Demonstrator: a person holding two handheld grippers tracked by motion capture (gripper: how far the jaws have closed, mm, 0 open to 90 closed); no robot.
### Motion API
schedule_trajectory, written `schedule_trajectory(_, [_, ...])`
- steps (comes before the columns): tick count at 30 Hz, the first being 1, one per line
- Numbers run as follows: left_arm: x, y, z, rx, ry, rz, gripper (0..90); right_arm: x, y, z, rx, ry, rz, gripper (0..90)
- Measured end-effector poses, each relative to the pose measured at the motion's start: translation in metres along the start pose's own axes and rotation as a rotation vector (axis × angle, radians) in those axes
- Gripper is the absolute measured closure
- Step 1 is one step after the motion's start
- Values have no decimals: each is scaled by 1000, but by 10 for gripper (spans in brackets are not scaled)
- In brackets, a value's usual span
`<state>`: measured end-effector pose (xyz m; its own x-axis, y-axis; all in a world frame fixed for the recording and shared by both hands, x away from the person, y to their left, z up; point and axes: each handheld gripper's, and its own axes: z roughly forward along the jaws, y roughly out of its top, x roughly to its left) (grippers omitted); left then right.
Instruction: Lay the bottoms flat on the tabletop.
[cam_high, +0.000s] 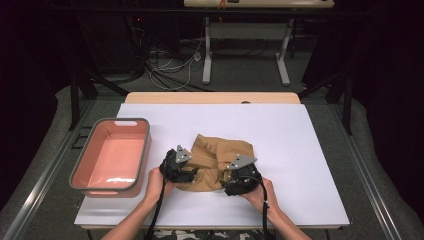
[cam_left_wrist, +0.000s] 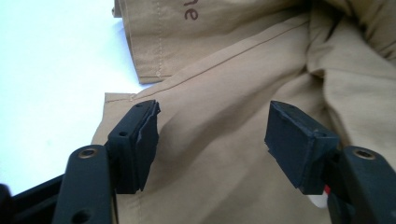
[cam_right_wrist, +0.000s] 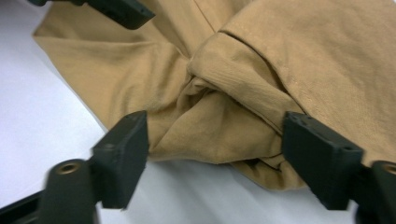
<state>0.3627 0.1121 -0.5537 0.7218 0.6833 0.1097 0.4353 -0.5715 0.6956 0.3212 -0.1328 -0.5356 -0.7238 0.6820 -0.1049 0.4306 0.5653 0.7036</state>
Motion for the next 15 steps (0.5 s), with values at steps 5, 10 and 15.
schedule_trajectory(5, [3,-1,7,7,-26,0,468,3,-1,5,5,-16,-21,441])
schedule_trajectory(10, [4,-3,10,-26,-60,-14,675,4,-5,9,29,11,-32,706])
schedule_trajectory(15, [2,-4,11,-34,-62,-4,863,2,-5,8,32,0,-34,831])
